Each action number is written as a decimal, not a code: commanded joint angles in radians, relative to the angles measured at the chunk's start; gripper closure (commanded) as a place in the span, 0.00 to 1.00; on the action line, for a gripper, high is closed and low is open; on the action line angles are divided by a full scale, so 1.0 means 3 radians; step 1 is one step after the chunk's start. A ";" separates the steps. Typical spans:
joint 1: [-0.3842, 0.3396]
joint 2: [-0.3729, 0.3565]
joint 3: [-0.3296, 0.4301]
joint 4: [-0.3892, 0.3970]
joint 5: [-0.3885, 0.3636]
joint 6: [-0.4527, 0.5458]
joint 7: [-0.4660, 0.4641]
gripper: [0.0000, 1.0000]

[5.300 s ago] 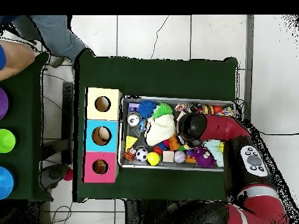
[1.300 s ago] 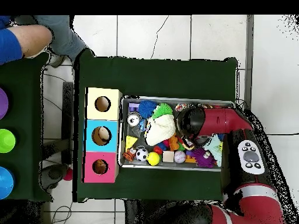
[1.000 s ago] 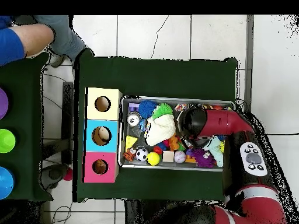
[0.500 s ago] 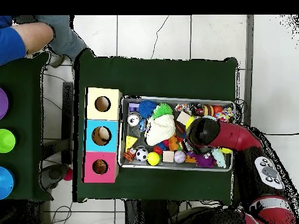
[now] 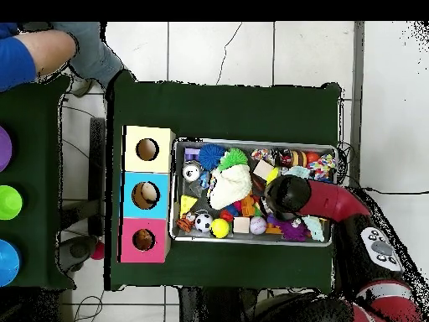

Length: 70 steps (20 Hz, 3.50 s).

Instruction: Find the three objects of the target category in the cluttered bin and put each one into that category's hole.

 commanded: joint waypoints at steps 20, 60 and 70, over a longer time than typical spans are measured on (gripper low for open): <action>-0.0180 -0.0033 0.0523 0.0514 0.0694 -0.0071 0.0460 1.00; 0.0489 -0.0775 0.0393 0.1650 0.2408 0.0204 0.1020 1.00; 0.1544 -0.0696 -0.0426 0.1575 0.2384 0.0026 0.2083 1.00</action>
